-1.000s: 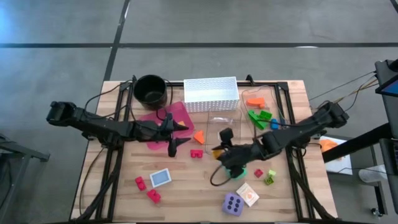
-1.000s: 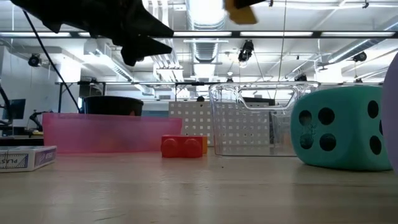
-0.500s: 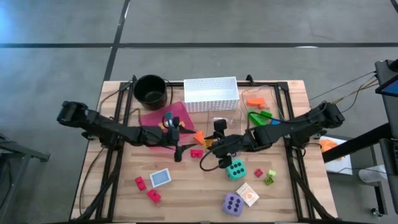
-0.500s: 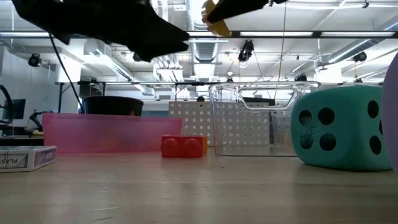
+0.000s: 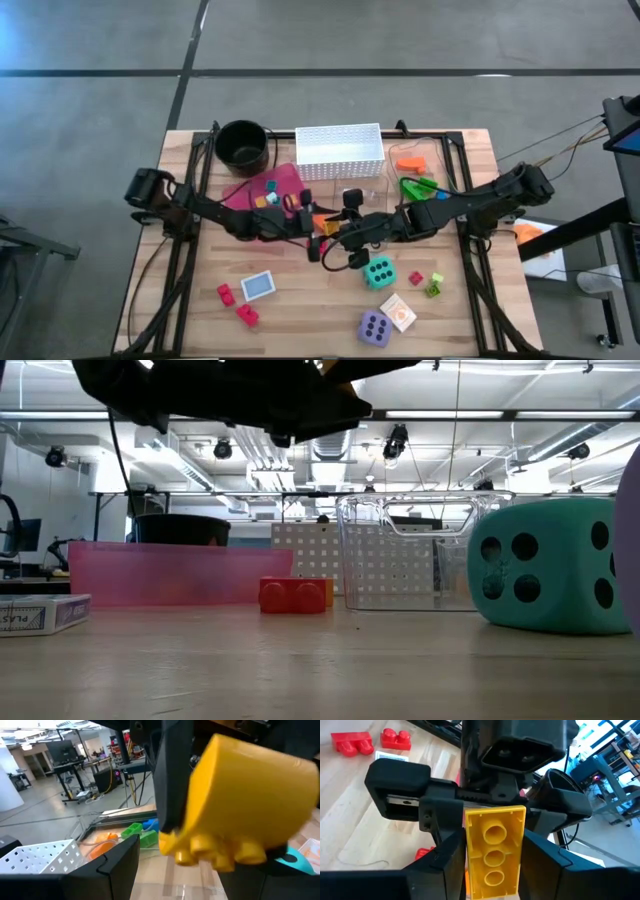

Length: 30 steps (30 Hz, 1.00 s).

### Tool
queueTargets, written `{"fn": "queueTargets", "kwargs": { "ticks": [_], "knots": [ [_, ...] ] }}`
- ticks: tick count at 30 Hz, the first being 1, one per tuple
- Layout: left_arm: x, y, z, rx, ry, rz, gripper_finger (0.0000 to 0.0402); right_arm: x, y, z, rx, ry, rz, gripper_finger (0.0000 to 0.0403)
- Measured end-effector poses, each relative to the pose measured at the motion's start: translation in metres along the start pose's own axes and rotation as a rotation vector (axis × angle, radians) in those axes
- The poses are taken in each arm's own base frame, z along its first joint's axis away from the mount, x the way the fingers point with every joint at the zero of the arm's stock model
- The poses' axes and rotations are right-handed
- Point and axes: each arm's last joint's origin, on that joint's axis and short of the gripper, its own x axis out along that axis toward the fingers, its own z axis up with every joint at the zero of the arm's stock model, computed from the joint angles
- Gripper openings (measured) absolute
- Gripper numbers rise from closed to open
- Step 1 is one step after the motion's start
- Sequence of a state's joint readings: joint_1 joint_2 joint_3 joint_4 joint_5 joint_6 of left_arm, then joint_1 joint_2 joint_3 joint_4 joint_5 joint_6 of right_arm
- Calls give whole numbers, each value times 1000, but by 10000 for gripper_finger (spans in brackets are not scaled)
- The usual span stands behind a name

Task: Pick & Place Toys
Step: Put the yellow game piece into the red bin

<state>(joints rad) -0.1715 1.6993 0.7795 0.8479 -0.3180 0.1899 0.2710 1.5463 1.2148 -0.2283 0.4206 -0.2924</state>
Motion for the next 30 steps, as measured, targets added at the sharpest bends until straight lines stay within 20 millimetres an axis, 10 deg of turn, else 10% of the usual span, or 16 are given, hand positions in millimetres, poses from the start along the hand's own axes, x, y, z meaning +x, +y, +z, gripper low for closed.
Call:
{"fn": "queueTargets", "kwargs": {
  "ticks": [30],
  "knots": [
    [-1, -1, 2, -26, 21, -11, 124, 3, -6, -3, 10, 14, -35, 170]
  ]
}}
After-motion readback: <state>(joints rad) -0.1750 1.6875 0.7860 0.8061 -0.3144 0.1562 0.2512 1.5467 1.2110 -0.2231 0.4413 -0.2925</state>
